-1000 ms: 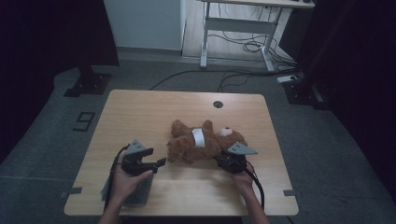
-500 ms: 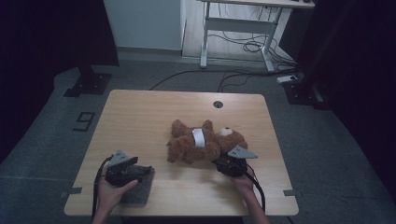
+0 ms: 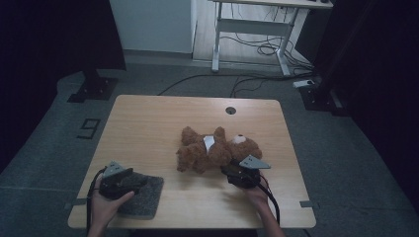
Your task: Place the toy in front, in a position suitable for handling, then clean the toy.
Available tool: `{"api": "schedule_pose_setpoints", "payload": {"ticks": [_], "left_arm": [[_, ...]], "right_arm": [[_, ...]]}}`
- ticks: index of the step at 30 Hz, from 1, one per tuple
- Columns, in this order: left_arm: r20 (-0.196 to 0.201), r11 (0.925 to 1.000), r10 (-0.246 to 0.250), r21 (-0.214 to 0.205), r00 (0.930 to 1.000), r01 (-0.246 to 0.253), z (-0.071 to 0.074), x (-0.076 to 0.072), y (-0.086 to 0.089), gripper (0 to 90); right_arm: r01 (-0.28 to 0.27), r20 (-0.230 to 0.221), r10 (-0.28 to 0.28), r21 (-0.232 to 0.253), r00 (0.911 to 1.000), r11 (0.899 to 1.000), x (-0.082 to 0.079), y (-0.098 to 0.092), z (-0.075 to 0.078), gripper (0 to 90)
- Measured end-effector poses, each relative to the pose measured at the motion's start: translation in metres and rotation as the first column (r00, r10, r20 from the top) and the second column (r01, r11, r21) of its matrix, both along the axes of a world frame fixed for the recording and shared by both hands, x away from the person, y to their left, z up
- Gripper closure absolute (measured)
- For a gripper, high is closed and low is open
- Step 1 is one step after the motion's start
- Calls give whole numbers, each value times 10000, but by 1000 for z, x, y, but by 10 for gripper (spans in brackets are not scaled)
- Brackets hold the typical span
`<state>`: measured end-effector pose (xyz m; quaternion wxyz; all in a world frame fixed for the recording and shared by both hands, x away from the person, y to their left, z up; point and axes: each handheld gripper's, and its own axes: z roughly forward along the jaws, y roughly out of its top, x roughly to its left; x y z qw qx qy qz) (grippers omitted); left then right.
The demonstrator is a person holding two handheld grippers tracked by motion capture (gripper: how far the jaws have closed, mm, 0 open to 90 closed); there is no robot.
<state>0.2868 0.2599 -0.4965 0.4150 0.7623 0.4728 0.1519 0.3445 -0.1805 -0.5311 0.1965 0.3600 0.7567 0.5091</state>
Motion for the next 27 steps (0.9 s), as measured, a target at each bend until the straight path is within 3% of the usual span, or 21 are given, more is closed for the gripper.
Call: {"api": "schedule_pose_setpoints", "payload": {"ticks": [8, 11, 17, 20, 27], "left_arm": [[-140, 9967, 806, 133, 9966, -804, -2, 0, 25, 244], [-482, 9946, 1014, 255, 9937, -1002, -8, 1, 33, 236], [-1202, 9889, 1375, 725, 9832, -1294, -27, 8, 36, 220], [-1278, 9849, 1545, 976, 9797, -1426, -32, 11, 36, 213], [-1343, 9824, 1673, 1066, 9767, -1536, -42, 14, 38, 212]], "right_arm": [[34, -21, -34, 22, 10000, 10000, -1, 0, 1, 433], [34, -20, -34, 29, 10000, 10000, -1, 0, 1, 432], [21, -24, -21, -6, 10000, 10000, -1, -1, 2, 432], [8, -8, -8, 2, 10000, 10000, -1, -2, 2, 433], [8, -7, -8, -10, 10000, 10000, -1, -2, 2, 433]]}}
